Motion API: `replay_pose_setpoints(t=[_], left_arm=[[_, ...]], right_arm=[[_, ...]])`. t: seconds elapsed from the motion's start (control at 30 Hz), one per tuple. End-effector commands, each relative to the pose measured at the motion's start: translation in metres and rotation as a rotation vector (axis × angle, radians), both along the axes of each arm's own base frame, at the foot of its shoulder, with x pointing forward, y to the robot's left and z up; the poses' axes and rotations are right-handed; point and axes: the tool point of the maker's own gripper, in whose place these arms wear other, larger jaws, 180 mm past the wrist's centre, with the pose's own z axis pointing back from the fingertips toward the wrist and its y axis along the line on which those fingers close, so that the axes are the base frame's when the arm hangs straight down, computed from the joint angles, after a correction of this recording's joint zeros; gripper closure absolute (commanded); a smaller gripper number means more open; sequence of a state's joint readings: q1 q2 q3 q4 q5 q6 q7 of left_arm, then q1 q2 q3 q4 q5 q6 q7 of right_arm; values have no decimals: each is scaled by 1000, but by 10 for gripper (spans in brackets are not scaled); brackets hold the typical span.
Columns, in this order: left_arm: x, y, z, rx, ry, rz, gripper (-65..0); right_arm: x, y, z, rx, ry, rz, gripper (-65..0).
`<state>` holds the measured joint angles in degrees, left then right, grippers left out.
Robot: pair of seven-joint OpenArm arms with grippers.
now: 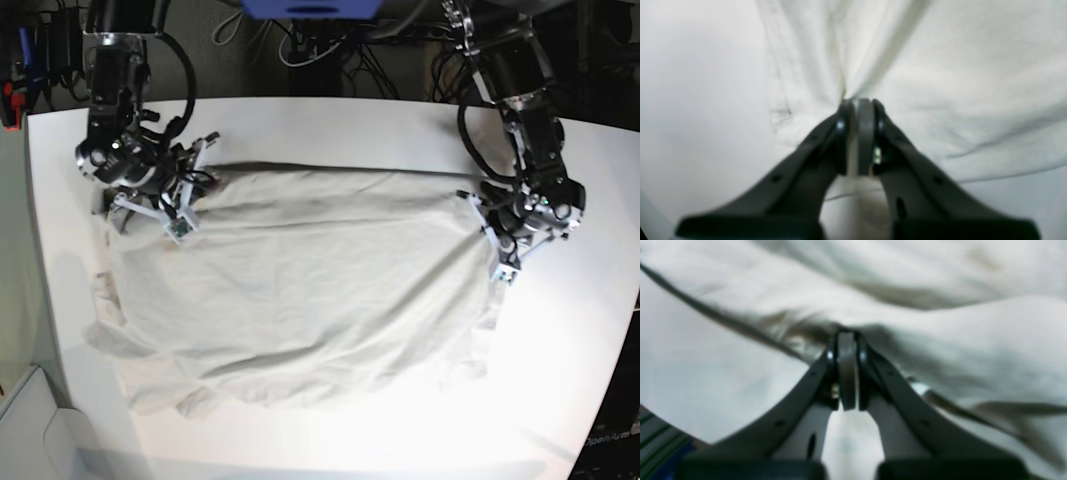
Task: Layout the t-shirt on the table in an organized manner, then fold the t-shirt properly
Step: 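Lay the shirt down with both grippers, dragging it toward the robot, then release the shirt and reposition both grippers along its edge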
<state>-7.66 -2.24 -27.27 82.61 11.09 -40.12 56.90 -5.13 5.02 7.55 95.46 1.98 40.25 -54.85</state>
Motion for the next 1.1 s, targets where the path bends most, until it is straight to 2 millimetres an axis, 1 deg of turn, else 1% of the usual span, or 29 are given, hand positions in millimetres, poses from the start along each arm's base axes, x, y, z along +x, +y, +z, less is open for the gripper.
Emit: replay_pose_setpoints(t=[0.0,0.1,0.17,0.23,0.37,0.43,0.5,0.6,0.63,0.73,0.83,0.9,0.97,1.0,1.07], left_arm=[[11,4,13,10,-45,1,-41],[5,5,9,10,-34,0,-41],[4,5,8,10,-31,0,-41],[4,4,8,7,-33,0,-41],[4,5,8,10,-31,0,-41],[4,4,8,7,-33,0,-41],[4,5,8,10,-31,0,-41],[4,4,8,6,-33,0,-41],[4,6,8,10,-33,1,-41],[4,12,10,23,-34,2,-41],[4,17,12,34,-36,4,-41],[4,23,13,46,-36,6,-41],[5,25,18,56,-50,6,-41],[6,26,21,61,-58,6,-41],[1,33,27,75,-75,24,-41]], right_arm=[[10,-6,11,-2,-46,-2,0],[8,-7,9,-4,-40,-2,0],[2,-7,5,-7,-25,0,0],[-8,-5,-1,-7,-4,8,0],[-35,10,-17,-20,63,90,0],[-47,20,-21,-18,84,134,0],[-59,27,-19,-22,87,170,0],[-71,44,-3,-24,52,237,0],[-78,52,2,-20,42,266,0],[-98,66,15,-28,28,364,0],[-125,78,14,-40,73,460,0],[-137,85,12,-40,94,515,0],[-140,88,12,-39,96,534,0],[-136,84,13,-52,89,528,0],[-127,70,15,-76,77,486,0]])
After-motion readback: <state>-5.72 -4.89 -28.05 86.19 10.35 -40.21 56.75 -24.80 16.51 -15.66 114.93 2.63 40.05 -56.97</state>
